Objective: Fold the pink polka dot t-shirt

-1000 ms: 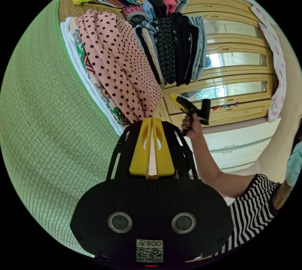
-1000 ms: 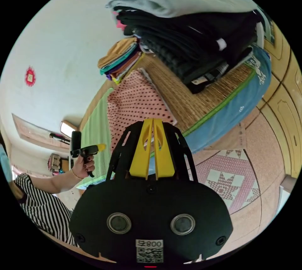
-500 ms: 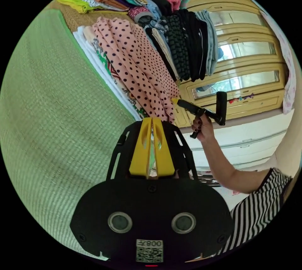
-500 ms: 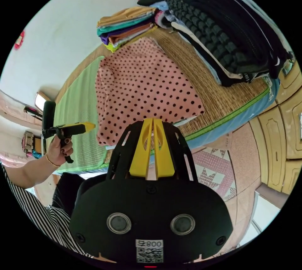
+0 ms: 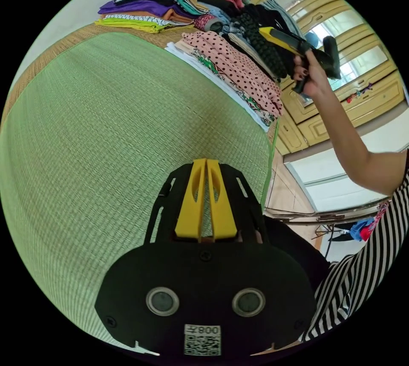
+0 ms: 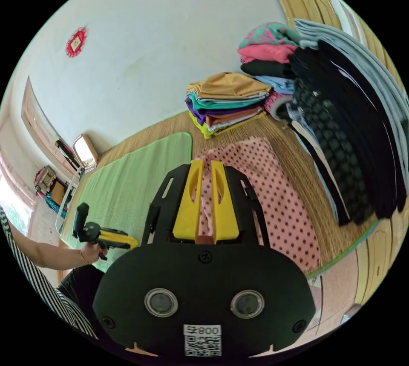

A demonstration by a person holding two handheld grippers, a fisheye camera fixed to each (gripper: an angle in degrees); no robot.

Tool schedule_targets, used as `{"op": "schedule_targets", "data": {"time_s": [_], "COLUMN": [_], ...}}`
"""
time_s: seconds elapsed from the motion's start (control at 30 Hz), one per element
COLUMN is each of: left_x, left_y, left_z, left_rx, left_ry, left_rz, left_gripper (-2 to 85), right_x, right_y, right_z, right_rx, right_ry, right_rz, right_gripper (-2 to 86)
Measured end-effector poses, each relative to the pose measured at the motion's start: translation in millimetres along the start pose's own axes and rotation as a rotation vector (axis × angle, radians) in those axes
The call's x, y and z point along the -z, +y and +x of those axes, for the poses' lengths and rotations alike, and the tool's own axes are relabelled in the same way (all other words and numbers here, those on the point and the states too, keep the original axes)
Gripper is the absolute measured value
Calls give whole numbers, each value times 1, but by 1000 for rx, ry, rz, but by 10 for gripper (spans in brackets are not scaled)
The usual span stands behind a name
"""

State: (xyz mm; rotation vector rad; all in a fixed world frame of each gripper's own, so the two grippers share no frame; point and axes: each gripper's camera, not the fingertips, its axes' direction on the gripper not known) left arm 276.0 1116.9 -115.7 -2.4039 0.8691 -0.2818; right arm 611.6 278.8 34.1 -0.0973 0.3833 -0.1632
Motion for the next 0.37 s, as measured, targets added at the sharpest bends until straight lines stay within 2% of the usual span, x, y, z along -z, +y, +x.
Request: {"op": "schedule_targets", "data": {"time_s": [0.2, 0.37], "left_x": [20, 40], "left_y": [26, 44], "left_z": [-25, -31], "left_rx": [41, 39], "left_ry": [154, 162], "left_rz": [36, 43], "left_gripper": [4, 4], "right_x": [-59, -108], "right_y": [-92, -153], "right_z": [-47, -79], "right_rx": [78, 98], "right_ry": [50, 102], "right_rz": [-17, -60], "right_gripper": [87, 109]}}
